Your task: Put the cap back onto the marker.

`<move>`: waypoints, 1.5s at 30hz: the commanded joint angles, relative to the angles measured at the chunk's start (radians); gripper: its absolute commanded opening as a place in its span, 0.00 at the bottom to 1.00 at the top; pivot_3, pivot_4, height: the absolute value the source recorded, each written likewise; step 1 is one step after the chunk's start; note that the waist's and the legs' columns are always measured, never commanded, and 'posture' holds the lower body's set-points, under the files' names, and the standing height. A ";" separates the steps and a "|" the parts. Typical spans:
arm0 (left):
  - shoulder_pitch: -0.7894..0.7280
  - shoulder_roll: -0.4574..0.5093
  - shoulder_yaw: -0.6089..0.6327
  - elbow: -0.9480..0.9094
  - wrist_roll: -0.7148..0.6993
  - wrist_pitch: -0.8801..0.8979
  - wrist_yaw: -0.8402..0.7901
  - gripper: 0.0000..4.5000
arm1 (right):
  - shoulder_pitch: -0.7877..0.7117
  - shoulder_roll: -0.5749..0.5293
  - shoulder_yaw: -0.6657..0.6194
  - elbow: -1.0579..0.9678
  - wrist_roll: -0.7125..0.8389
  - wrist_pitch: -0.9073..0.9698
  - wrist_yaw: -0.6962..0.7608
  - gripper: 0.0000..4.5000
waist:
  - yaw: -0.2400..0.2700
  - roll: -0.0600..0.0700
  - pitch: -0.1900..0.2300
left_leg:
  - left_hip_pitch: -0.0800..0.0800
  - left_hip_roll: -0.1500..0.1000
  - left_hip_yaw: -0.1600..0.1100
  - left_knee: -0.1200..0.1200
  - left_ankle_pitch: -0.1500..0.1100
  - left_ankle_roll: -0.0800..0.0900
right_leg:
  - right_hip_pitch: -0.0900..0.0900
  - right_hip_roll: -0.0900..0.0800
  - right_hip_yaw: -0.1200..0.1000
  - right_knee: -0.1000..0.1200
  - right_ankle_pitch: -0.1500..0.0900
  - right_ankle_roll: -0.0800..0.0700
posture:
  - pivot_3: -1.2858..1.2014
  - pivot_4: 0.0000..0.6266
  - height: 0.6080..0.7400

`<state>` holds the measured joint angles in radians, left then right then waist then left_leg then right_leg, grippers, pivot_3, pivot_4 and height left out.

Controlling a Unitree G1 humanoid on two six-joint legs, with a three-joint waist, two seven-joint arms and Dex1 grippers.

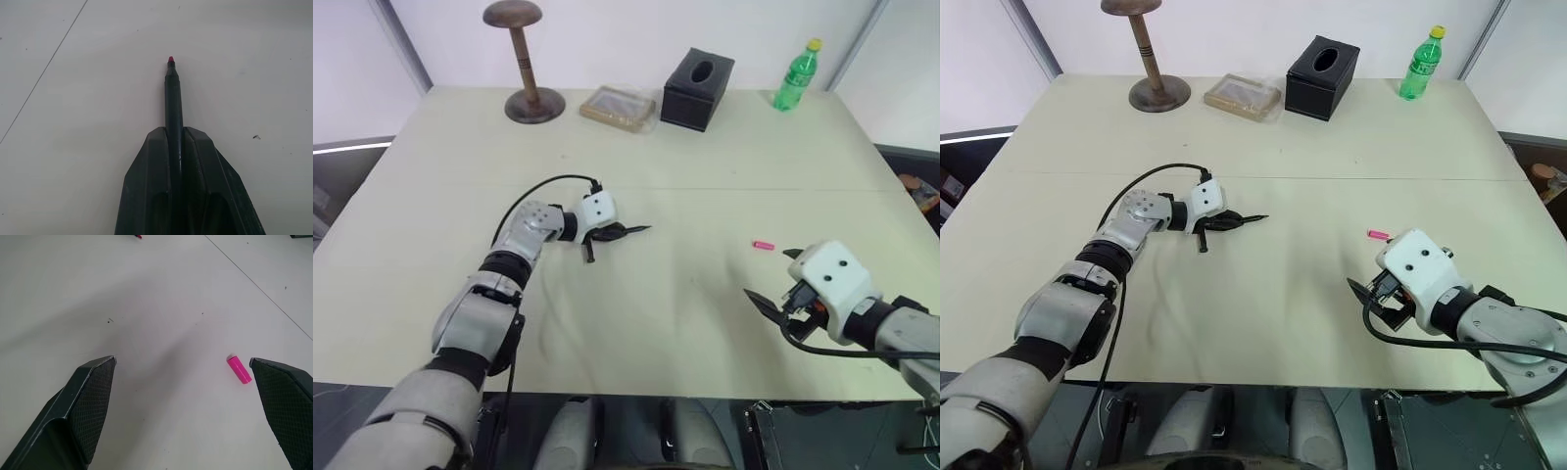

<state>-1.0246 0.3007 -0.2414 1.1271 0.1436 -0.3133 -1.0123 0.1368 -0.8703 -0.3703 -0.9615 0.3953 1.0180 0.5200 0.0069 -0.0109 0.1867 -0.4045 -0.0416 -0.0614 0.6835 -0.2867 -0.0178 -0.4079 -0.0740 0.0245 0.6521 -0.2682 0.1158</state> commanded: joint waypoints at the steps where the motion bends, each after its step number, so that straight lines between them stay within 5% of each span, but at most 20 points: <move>1: 0.009 0.016 0.002 -0.006 0.010 -0.014 -0.015 0.01 | -0.002 -0.006 -0.039 -0.018 -0.009 -0.022 0.006 1.00 | 0.000 0.000 0.000 | 0.000 0.000 0.000 0.000 0.000 0.000 | 0.000 0.000 0.000 0.000 0.000 0.000 | 0.52 0.24 1.00; 6: -0.024 0.027 0.037 -0.051 -0.042 -0.036 -0.085 0.01 | -0.013 -0.027 -0.056 0.064 -0.016 -0.075 0.047 1.00 | 0.002 0.000 0.000 | 0.000 0.000 0.000 0.000 0.000 0.000 | 0.000 0.000 0.000 0.000 0.000 0.000 | 0.52 0.24 1.00; 14: 0.006 0.086 0.066 -0.352 -0.134 0.010 -0.221 0.01 | -0.244 -0.026 0.052 0.512 0.009 -0.272 0.207 1.00 | 0.000 -0.001 0.001 | 0.000 0.000 0.000 0.000 0.000 0.000 | 0.000 0.000 0.000 -0.001 0.000 0.000 | 0.52 0.24 1.00; 27: 0.129 0.136 0.067 -0.724 -0.179 0.206 -0.177 0.01 | -0.488 -0.139 0.343 1.075 -0.186 -0.639 0.505 1.00 | -0.013 0.000 0.001 | -0.001 0.001 0.001 0.000 0.000 0.000 | -0.001 0.000 0.001 -0.001 0.000 0.000 | 0.52 0.24 1.00; 45: 0.215 0.188 0.069 -0.903 -0.197 0.310 -0.120 0.01 | -0.758 -0.038 0.439 1.531 -0.319 -0.865 0.603 1.00 | -0.019 0.001 0.001 | -0.001 0.001 0.001 0.000 0.001 -0.001 | -0.002 0.000 0.001 -0.001 0.000 0.000 | 0.52 0.24 1.00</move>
<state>-0.8004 0.4771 -0.1903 0.2618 -0.0334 -0.0060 -1.1460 -0.5992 -0.9102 0.0729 0.5581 0.0844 0.1752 1.1218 -0.0118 -0.0099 0.1874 -0.4054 -0.0411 -0.0605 0.6833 -0.2862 -0.0187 -0.4093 -0.0738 0.0258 0.6511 -0.2680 0.1159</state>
